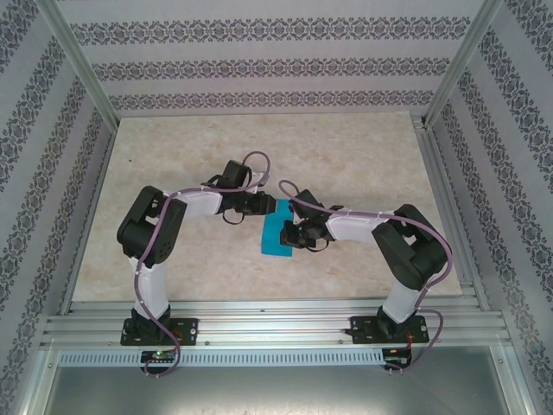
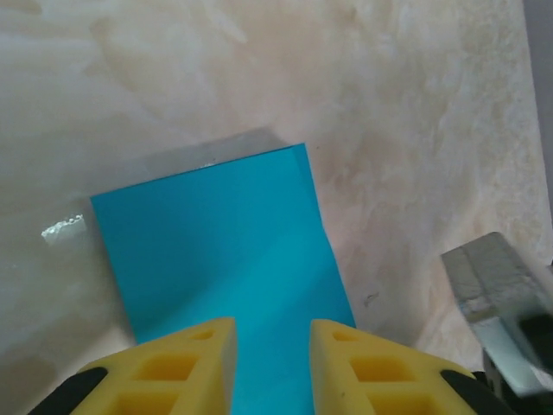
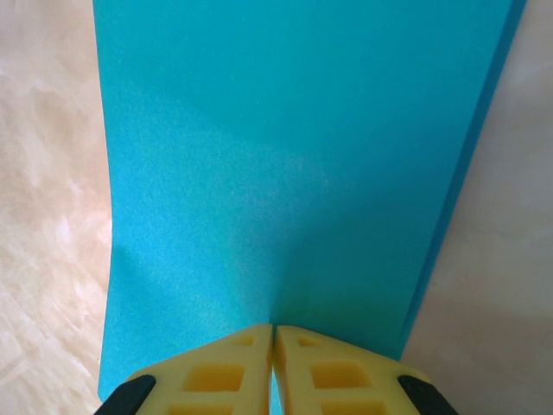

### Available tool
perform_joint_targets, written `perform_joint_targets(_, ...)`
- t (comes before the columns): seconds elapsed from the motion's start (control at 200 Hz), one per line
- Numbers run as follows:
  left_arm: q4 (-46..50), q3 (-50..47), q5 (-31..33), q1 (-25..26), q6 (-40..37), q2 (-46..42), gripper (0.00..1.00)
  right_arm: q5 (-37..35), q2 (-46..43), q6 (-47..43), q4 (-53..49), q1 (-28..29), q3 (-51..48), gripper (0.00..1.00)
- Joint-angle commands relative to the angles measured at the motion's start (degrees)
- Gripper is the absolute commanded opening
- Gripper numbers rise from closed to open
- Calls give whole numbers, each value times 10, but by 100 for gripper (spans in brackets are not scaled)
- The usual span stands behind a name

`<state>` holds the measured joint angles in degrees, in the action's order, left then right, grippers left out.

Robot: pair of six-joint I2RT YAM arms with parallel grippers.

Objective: Fold a paper plane with a square sheet of paper (fold left side to right side)
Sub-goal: Hold the square sheet of paper at the center of the table.

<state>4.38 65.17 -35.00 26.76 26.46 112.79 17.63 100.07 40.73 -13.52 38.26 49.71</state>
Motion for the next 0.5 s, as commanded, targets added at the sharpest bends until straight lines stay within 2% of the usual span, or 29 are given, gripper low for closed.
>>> perform_joint_targets(0.0,-19,10,17,5,0,11,29,-33,27,-8,-54,5,-17,12)
perform_joint_targets(0.33,18,6,50,17,-37,49,29,-12,-31,-3,-33,4,3,13)
perform_joint_targets(0.495,38,1,70,20,-56,52,29,14,-83,1,-27,-26,26,17)
